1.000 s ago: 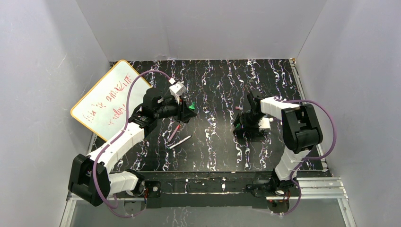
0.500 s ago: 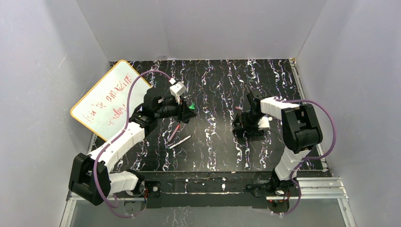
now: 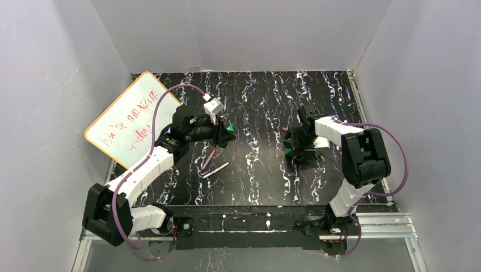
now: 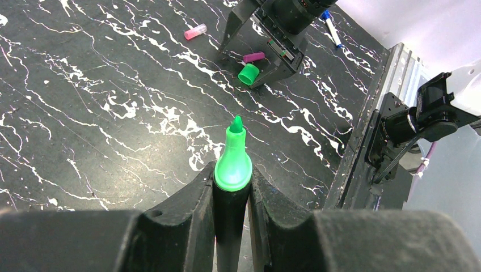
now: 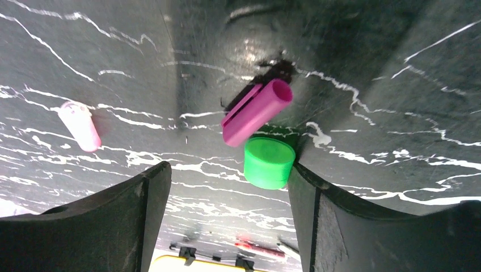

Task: Insert the pens into the pen caps

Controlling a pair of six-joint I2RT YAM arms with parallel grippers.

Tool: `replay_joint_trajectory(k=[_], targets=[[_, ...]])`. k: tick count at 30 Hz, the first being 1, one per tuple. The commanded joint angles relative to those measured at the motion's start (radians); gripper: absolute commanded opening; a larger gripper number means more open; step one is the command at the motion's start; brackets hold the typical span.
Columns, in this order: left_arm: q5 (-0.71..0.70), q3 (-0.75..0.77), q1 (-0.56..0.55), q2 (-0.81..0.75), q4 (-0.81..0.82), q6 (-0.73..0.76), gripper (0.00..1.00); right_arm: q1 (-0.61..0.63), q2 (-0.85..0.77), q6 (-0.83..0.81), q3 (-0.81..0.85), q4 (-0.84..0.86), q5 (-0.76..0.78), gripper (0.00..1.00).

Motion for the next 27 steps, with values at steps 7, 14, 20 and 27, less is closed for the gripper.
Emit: replay_joint_trajectory(k=[7,14,20,27], targets=[[0.002,0.034,-0.005,-0.012,-0.005,0.012,0.0,-0.04,-0.031,0.0,-0.036,-0.058,0.051,0.77],[0.001,0.035,-0.005,-0.012,-0.005,0.012,0.0,-0.042,0.002,-0.013,-0.026,-0.075,-0.008,0.69],[0.001,0.035,-0.004,-0.011,-0.006,0.013,0.0,-0.049,0.02,-0.013,-0.034,-0.078,-0.037,0.61],[0.002,0.036,-0.006,-0.009,-0.006,0.014,0.0,-0.054,0.033,-0.019,-0.037,-0.083,-0.058,0.51]])
